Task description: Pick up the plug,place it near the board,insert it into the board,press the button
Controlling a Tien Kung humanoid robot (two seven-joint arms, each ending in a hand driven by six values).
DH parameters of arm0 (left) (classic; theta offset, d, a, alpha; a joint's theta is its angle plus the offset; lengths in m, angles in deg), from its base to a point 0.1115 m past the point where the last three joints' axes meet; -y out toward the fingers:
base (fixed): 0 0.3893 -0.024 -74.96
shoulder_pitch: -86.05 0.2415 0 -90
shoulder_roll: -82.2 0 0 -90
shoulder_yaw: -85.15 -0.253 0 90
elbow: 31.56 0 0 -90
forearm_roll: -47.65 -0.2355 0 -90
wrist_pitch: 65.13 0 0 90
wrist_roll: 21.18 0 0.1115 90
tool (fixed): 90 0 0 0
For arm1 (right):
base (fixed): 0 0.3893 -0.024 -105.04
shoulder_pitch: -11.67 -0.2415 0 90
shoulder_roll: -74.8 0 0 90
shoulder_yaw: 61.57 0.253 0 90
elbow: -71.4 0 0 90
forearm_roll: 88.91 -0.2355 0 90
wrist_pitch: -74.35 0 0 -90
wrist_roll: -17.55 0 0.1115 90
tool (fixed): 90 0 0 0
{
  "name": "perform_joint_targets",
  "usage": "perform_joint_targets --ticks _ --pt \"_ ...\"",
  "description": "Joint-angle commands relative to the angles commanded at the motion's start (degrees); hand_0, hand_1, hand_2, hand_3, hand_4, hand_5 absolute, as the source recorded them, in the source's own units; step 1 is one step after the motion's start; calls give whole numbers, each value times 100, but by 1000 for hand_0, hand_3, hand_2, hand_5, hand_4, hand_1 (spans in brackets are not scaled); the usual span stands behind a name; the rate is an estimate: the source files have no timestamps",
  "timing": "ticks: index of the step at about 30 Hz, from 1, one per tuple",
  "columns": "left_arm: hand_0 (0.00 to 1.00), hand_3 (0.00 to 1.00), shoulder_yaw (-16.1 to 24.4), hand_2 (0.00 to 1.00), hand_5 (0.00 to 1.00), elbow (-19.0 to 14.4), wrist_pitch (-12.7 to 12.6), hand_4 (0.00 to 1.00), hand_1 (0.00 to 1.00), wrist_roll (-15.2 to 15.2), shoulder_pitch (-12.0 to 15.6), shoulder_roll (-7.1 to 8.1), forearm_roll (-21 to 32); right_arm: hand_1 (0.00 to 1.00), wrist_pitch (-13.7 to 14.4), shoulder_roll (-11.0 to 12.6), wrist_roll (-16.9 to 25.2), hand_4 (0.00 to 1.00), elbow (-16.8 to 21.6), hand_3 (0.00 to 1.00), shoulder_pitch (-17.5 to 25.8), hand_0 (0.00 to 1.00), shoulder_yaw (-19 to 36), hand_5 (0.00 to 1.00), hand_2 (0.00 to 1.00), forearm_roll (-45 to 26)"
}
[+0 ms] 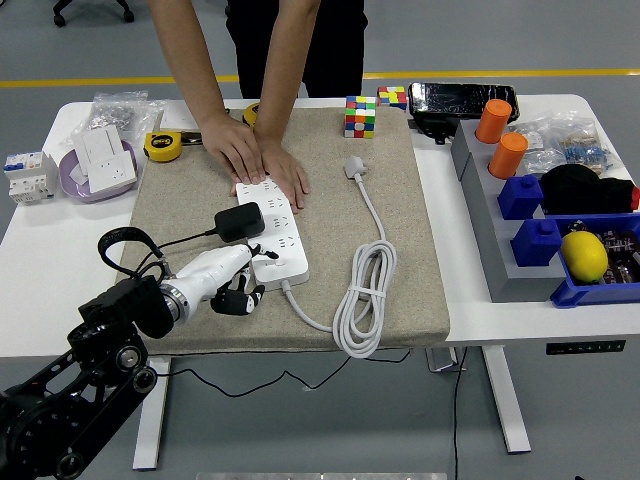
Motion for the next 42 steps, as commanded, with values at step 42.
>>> perform_joint_targets --ticks 42 --pt "176 836 -52 154 2 339 -157 475 22 -71 5 -164 -183 757 5 0 5 998 0 779 -25 850 -2 877 747 -6"
